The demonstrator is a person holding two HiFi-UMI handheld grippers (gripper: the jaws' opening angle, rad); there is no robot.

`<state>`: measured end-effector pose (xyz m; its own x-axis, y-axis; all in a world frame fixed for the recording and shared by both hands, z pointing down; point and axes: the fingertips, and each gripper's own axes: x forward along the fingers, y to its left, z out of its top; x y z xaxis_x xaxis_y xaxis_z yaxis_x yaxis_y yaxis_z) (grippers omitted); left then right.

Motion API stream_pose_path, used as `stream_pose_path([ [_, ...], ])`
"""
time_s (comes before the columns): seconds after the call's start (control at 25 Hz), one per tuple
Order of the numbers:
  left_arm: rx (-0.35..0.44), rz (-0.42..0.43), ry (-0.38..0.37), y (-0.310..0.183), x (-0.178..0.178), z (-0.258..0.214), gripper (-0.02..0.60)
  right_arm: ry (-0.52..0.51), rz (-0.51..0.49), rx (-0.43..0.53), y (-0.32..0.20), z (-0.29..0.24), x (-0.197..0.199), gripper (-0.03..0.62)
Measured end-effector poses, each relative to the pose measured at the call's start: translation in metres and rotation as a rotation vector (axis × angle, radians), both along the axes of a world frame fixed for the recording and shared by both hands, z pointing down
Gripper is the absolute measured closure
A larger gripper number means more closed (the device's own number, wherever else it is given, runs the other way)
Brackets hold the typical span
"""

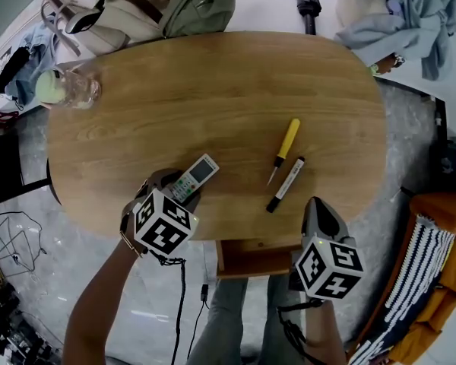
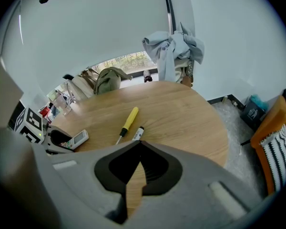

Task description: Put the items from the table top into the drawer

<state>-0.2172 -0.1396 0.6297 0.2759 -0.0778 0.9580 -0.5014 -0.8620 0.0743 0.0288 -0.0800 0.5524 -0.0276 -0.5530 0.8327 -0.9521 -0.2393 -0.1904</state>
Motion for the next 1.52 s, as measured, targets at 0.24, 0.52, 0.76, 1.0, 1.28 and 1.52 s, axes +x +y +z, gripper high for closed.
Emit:
stream_pose_path([
  [0.24, 0.0, 0.003, -0.016, 0.0, 0.001, 0.0, 0.36, 0.002, -0.008, 0.001, 0.001, -0.001, 0.005, 0.589],
  [0.52, -0.001, 0.011, -0.032, 0.001, 0.001, 0.0, 0.362, 0.0, -0.012, 0.006, 0.005, -0.004, 0.01, 0.589],
  [0.76, 0.053, 0.007, -0.052, 0.002, 0.002, -0.002, 0.365, -0.004, -0.012, 0.011, 0.011, -0.006, 0.016, 0.589],
  [1.0, 0.068, -0.022, -0.039, 0.013, 0.012, -0.012, 0.367, 0.0, -0.022, 0.013, 0.016, -0.009, 0.028, 0.589],
  [1.28, 0.082, -0.019, -0.02, 0.033, 0.033, -0.023, 0.367, 0.001, -0.049, 0.029, 0.019, -0.018, 0.04, 0.589],
  [1.52, 0.081, -0.045, -0.002, 0.054, 0.049, -0.034, 0.367, 0.006, -0.07, 0.034, 0.03, -0.024, 0.057, 0.589],
])
